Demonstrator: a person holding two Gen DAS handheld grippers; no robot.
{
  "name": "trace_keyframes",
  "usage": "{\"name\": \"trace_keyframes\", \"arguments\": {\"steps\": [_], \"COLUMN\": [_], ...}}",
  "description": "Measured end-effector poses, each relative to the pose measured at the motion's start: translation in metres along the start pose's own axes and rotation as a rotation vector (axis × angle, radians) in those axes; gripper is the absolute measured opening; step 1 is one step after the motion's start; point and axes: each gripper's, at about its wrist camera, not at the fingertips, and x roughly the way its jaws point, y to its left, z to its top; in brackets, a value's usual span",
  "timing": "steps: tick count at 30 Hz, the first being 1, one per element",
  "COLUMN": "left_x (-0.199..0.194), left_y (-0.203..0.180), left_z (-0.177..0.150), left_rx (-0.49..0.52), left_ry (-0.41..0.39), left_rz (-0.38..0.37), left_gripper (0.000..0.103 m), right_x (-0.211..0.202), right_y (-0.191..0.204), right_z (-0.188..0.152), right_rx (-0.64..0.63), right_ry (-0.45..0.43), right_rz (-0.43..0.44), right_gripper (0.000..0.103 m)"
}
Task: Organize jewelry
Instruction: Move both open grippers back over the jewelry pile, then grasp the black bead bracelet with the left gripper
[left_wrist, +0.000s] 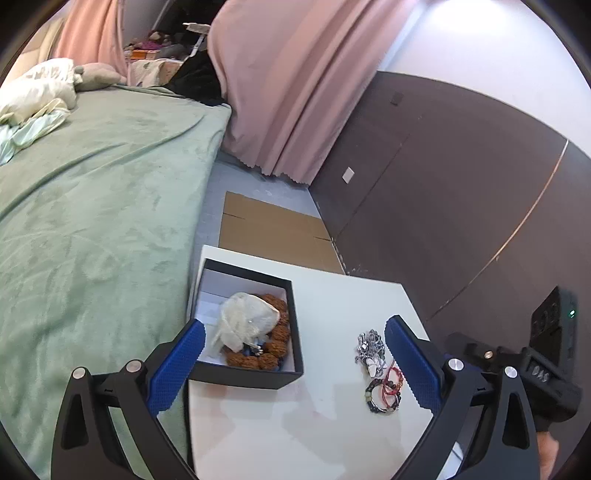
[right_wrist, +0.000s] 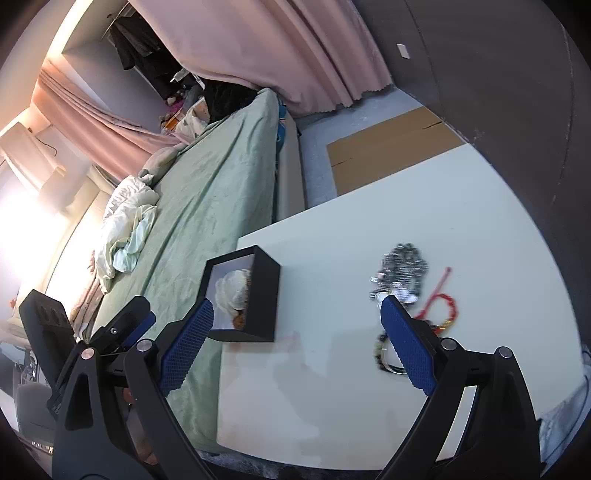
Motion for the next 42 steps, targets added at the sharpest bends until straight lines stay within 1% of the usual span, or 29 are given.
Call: {"name": "trace_keyframes", "arguments": {"steps": [4, 6, 8, 13, 15, 17, 22, 23, 24, 26, 28, 30, 32, 35, 39, 42], "left_x": [0.012, 0.018, 0.024, 0.039, 0.046, 0.056, 0.082, 0.088, 0.093, 0.104, 0.113, 0.123, 0.131, 0.143, 0.152, 0.158], "left_y": [-0.014, -0.022, -0.030, -0.050, -0.056, -0.062, -0.079, -0.084, -0.087, -0.094, -0.099, -0.104, -0.106, -0.109, -0.108, -0.109], "left_z": [-0.006, -0.010, -0.015, -0.024, -0.028, -0.032, -0.048, -0.052, -0.056, -0.065, -0.073, -0.081, -0.086, -0.094, -0.101, -0.107], "left_rx": [0.031, 0.052, 0.077, 0.118, 0.127, 0.133, 0.179, 0.196, 0.206, 0.231, 0.251, 0.268, 0.281, 0.300, 0.307, 0.325], "left_ry": [0.026, 0.041, 0.055, 0.088, 0.097, 0.118, 0.198, 0.221, 0.238, 0.278, 0.309, 0.331, 0.345, 0.361, 0.377, 0.383], "left_rz": [-0.024, -0.036, -0.048, -0.094, -0.106, -0.113, -0.124, -0.125, -0.123, -0.119, -0.112, -0.103, -0.095, -0.071, -0.053, -0.034], "left_gripper": [0.095, 0.095, 0.095, 0.094, 0.090, 0.080, 0.064, 0.058, 0.056, 0.046, 0.041, 0.039, 0.033, 0.028, 0.027, 0.023], "right_x": [-0.011, -0.015, -0.019, -0.035, -0.040, -0.045, -0.053, -0.053, -0.053, -0.051, -0.050, -0.049, -0.048, -0.047, -0.046, -0.046], "right_y": [-0.019, -0.030, -0.044, -0.065, -0.072, -0.081, -0.100, -0.103, -0.106, -0.112, -0.117, -0.121, -0.124, -0.125, -0.126, -0.125], "right_z": [0.002, 0.004, 0.006, 0.009, 0.009, 0.008, 0.009, 0.009, 0.009, 0.009, 0.009, 0.009, 0.008, 0.008, 0.008, 0.007], "right_rx": [0.014, 0.028, 0.047, 0.071, 0.086, 0.105, 0.151, 0.155, 0.161, 0.175, 0.186, 0.192, 0.193, 0.194, 0.195, 0.190], "right_ry": [0.013, 0.035, 0.059, 0.044, 0.037, 0.028, 0.010, 0.010, 0.013, 0.022, 0.028, 0.035, 0.040, 0.045, 0.048, 0.049], "right_rz": [-0.016, -0.024, -0.012, -0.034, -0.039, -0.051, -0.070, -0.078, -0.084, -0.086, -0.087, -0.091, -0.092, -0.091, -0.090, -0.091], "right_gripper": [0.092, 0.092, 0.092, 0.092, 0.092, 0.092, 0.091, 0.088, 0.083, 0.078, 0.074, 0.070, 0.068, 0.068, 0.068, 0.068]}}
